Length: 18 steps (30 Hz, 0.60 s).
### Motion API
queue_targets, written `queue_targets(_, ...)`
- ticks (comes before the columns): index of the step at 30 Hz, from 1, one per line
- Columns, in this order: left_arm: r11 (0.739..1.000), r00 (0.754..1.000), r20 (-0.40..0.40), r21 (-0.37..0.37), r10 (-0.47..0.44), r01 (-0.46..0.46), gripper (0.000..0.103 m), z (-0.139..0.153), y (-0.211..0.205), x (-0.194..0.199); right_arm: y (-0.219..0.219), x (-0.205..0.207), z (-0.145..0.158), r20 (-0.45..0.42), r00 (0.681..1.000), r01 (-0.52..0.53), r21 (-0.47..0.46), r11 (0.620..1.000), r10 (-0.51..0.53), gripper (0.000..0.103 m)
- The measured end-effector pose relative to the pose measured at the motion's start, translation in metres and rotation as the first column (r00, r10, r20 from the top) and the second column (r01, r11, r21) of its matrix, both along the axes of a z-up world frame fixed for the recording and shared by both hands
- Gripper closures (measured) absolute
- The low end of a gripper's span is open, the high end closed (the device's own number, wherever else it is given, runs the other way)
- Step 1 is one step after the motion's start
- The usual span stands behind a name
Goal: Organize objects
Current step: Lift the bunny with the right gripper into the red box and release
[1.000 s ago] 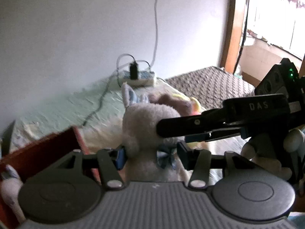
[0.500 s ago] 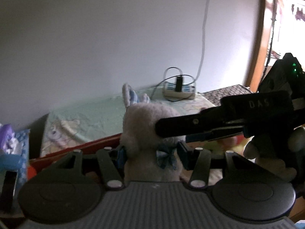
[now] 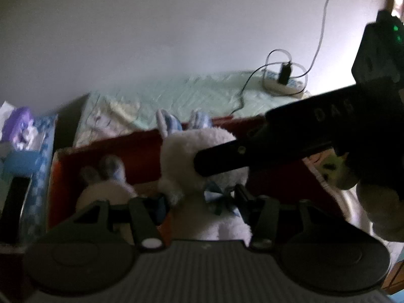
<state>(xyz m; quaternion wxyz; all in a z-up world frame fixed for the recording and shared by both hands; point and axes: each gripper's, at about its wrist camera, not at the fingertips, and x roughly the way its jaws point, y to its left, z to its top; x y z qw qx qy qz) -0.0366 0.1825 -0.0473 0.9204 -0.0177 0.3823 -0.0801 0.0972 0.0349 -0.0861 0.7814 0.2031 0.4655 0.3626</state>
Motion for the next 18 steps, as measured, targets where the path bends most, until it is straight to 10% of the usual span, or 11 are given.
queue_targets(18,0.998,0.988,-0.146,0.003,0.056,-0.057,0.049,-0.043,0.029,0.001,0.046,0.02,-0.039,-0.123,0.99,-0.087,-0.139,0.987,0.07,0.041)
